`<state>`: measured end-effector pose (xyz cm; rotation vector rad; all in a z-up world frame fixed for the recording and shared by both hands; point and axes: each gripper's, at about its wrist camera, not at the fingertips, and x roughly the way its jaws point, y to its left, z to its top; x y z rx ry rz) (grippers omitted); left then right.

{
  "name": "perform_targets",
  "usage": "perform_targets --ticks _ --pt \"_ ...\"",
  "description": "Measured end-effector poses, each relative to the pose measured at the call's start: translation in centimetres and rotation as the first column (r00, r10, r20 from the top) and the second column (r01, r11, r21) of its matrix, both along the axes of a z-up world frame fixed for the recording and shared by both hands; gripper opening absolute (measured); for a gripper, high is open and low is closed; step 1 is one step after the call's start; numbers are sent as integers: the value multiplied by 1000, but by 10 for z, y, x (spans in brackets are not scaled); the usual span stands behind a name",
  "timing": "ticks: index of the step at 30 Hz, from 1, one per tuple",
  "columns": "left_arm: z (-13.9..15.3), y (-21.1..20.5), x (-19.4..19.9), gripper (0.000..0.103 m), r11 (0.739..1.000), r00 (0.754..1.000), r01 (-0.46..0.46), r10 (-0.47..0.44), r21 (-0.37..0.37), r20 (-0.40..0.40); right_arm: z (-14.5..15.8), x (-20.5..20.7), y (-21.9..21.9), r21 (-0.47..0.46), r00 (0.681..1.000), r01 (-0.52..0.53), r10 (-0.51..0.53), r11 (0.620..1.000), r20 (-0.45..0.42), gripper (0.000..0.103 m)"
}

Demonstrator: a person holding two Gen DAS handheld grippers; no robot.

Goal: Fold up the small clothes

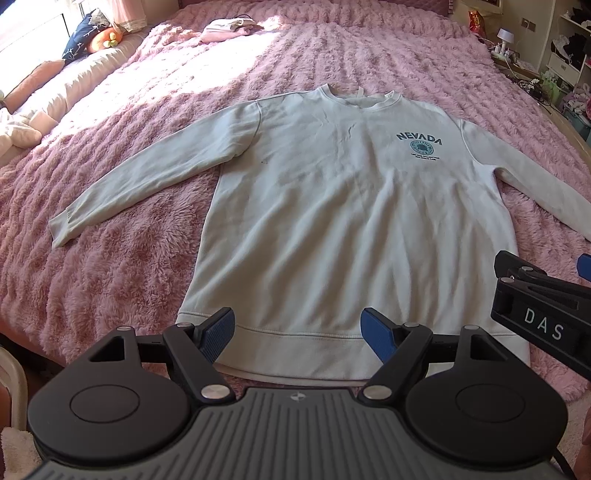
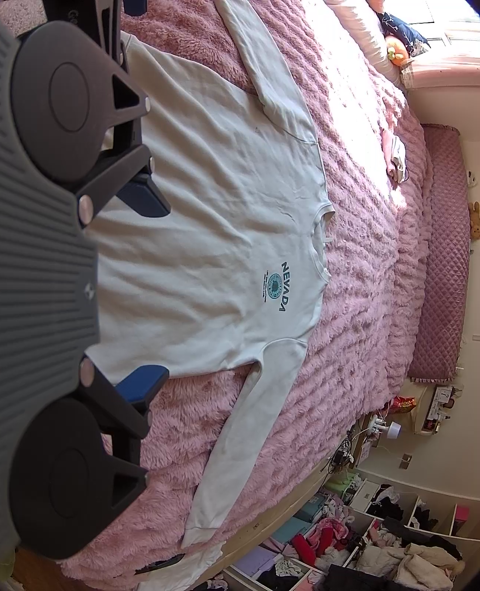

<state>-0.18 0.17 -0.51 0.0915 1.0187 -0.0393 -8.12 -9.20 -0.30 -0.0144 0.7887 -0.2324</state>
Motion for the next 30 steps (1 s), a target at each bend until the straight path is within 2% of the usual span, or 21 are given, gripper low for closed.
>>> perform_targets --ticks 21,30 --pt "2 -1 3 91 1000 1000 2 -2 6 -6 4 1 3 -5 1000 -6 6 1000 -4 83" --pt "-5 -5 8 91 1000 1000 8 -8 9 -25 -5 5 -3 -5 1000 -1 1 1000 -24 83"
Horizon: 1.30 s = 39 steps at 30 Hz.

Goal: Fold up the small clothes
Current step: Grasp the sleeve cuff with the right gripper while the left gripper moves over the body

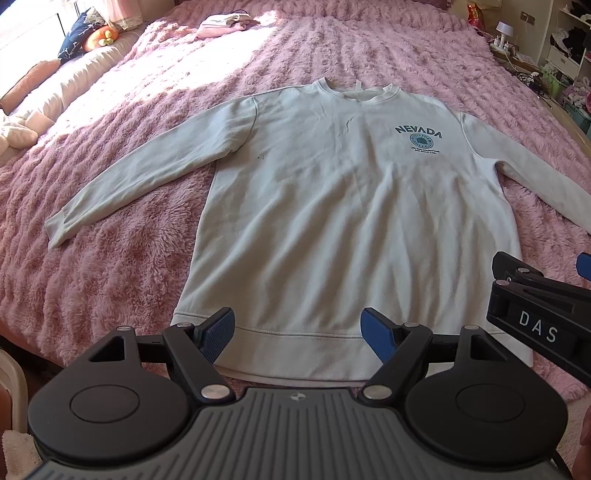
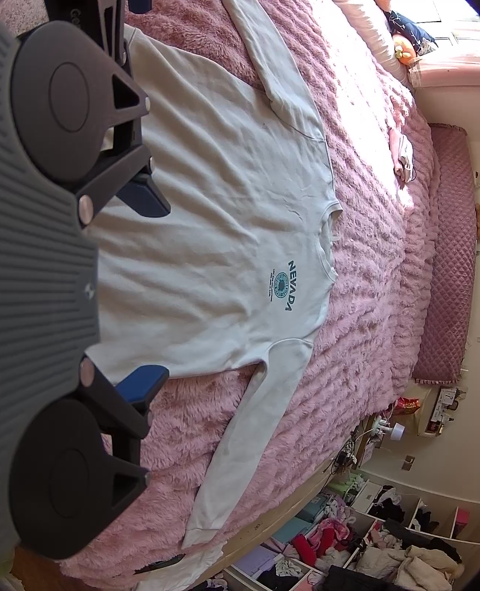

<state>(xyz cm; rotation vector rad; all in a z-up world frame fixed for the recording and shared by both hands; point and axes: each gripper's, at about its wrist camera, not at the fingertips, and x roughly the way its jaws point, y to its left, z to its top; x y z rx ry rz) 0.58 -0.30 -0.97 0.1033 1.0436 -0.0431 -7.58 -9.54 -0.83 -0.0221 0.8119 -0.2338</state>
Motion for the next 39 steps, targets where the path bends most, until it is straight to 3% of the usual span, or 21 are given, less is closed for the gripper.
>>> perform_targets --ticks 6,11,14,17,19,21,25,27,31,32,34,36,39 --pt "-7 -1 6 91 1000 1000 2 -2 -1 -14 -8 7 -4 1 1000 2 -2 1000 -9 83" --pt "-11 0 18 91 999 999 -33 33 -18 1 -15 12 -22 -39 998 37 -35 999 54 83" --pt "-13 2 32 91 996 999 -40 41 -76 9 -21 21 -48 -105 993 100 -93 989 73 83" --pt "-18 -2 49 91 987 999 -25 28 -159 16 -32 32 -91 -114 979 198 -192 973 69 83" --pt "-22 -8 60 91 976 1000 6 -1 -216 25 -39 34 -125 -94 965 248 -237 964 113 83" --pt "-25 -20 73 91 959 998 50 -40 -279 43 -43 31 -161 -27 936 310 -300 950 183 83" --pt "-27 -51 101 90 934 989 107 -65 -340 133 -62 18 -241 198 831 371 -420 907 366 83" --pt "-30 -72 119 90 912 981 163 -108 -378 161 -71 18 -275 257 794 398 -471 880 383 83" --pt "-47 -115 151 90 867 973 224 -176 -446 146 -83 19 -319 239 663 543 -585 805 466 83" --pt "-53 -125 158 90 858 972 234 -189 -458 141 -87 22 -330 223 643 569 -597 792 481 83" --pt "-65 -147 171 90 849 971 240 -215 -470 108 -97 30 -355 206 611 623 -634 755 473 82" --pt "-74 -166 182 90 846 967 251 -239 -470 87 -109 35 -381 215 579 664 -675 716 458 75" --pt "-89 -188 194 90 836 962 267 -258 -479 87 -127 43 -417 261 570 684 -722 681 391 70"
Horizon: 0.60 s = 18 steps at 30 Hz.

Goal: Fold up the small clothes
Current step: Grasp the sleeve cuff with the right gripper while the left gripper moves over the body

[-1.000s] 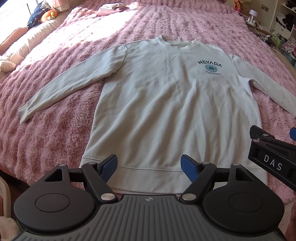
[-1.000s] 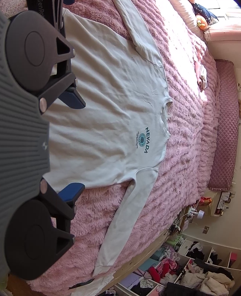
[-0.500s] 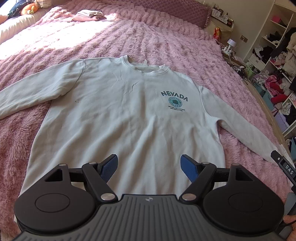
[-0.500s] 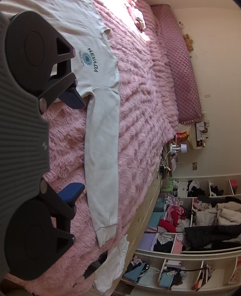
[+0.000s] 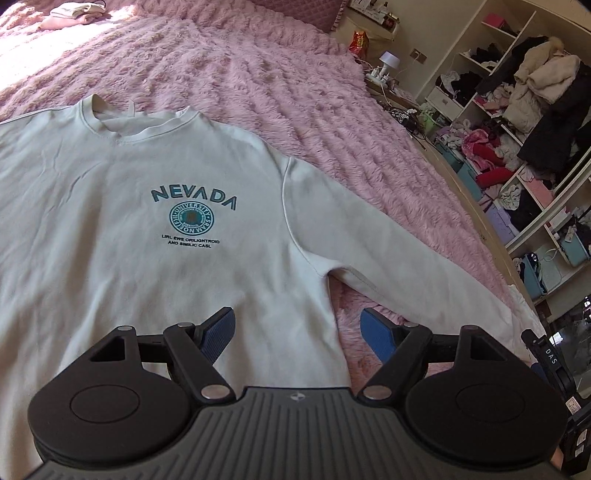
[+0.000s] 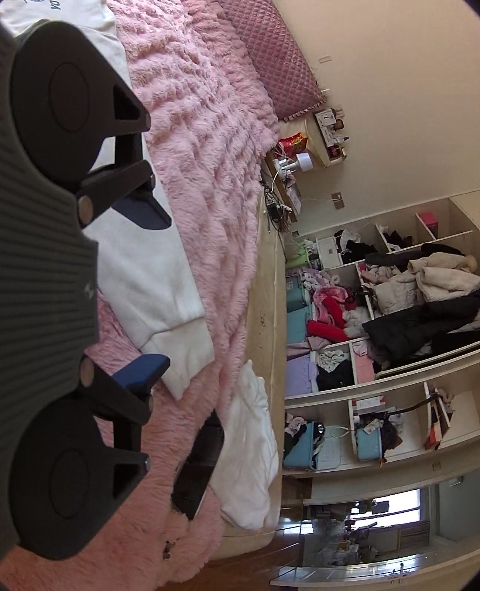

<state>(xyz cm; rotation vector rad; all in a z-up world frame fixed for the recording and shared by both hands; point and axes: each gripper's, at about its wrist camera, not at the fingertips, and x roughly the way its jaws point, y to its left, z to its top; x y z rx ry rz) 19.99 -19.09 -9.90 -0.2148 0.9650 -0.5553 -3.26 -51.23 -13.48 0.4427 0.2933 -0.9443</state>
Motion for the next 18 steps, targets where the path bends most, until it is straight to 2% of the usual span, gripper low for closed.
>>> perform_targets --ticks 1,3,5,7,10,11,12,15,18 --pt "-5 -7 4 90 1000 1000 5 -5 -11 -1 -6 4 -10 23 1000 13 -12 1000 -7 70" --pt "-14 -19 13 90 999 999 29 -30 -34 -13 -16 7 -26 62 999 52 -51 997 -10 63" --pt "-25 -31 23 90 998 998 53 -55 -45 -38 -28 11 -42 111 995 97 -95 989 -18 63" --pt "-39 -46 33 90 996 993 75 -80 -56 -84 -38 13 -56 164 994 108 -111 981 10 63" --pt "-59 -58 39 90 995 985 76 -86 -67 -153 -43 19 -64 162 993 113 -118 980 25 61" --pt "-62 -60 38 90 995 985 73 -82 -62 -153 -43 20 -67 166 993 112 -118 980 30 51" --pt "-63 -63 37 91 996 986 75 -82 -51 -143 -43 20 -68 173 992 112 -120 979 37 36" --pt "-63 -66 34 93 995 988 91 -95 -34 -120 -42 13 -74 206 987 126 -144 970 73 17" --pt "-63 -67 34 95 995 988 99 -101 -22 -114 -36 7 -72 202 982 128 -153 971 113 4"
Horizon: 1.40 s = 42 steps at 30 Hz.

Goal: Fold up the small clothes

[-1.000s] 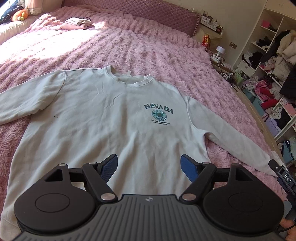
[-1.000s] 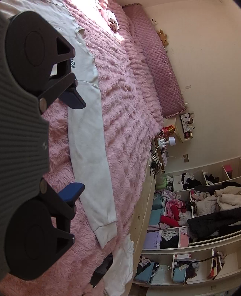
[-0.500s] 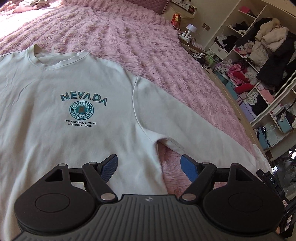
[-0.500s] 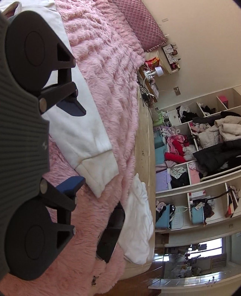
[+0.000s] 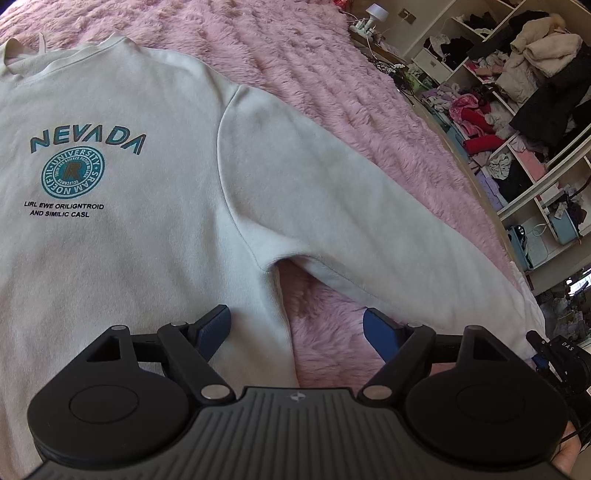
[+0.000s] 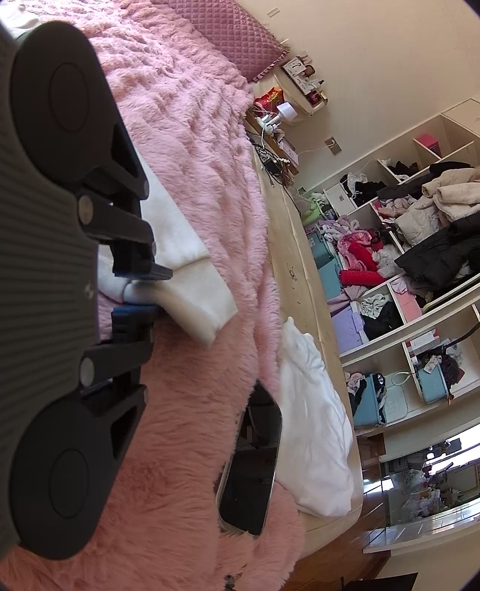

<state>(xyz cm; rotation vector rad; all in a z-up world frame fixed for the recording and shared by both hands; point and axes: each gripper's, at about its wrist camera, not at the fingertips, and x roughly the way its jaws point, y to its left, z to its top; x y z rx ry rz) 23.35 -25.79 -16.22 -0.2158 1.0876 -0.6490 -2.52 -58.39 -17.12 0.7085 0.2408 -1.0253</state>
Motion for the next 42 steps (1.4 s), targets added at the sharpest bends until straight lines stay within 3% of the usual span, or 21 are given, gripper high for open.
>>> perform_targets --ticks 7,12,16,20,25,30,36,42 --pt "2 -1 1 95 1000 999 24 -24 -7 22 29 5 16 -52 998 -50 52 997 40 2" --pt "19 10 8 95 999 999 14 -12 -47 46 70 22 36 -117 985 -120 133 986 110 2" --pt "41 39 8 95 997 995 -14 21 -75 92 108 51 66 -163 956 -204 232 965 179 2" --pt "55 88 8 95 994 991 -69 78 -81 109 136 90 109 -191 907 -305 346 933 240 2" --pt "64 167 8 95 977 972 -192 202 -89 120 157 148 190 -212 809 -465 510 859 293 2" --pt "60 259 6 95 920 920 -377 385 -110 75 151 198 285 -195 694 -630 657 752 295 2" --pt "46 343 2 95 838 842 -532 539 -125 28 112 243 408 -148 532 -810 817 568 223 2" --pt "31 393 -7 95 763 774 -625 633 -164 -2 40 264 507 -60 380 -920 920 387 101 4"
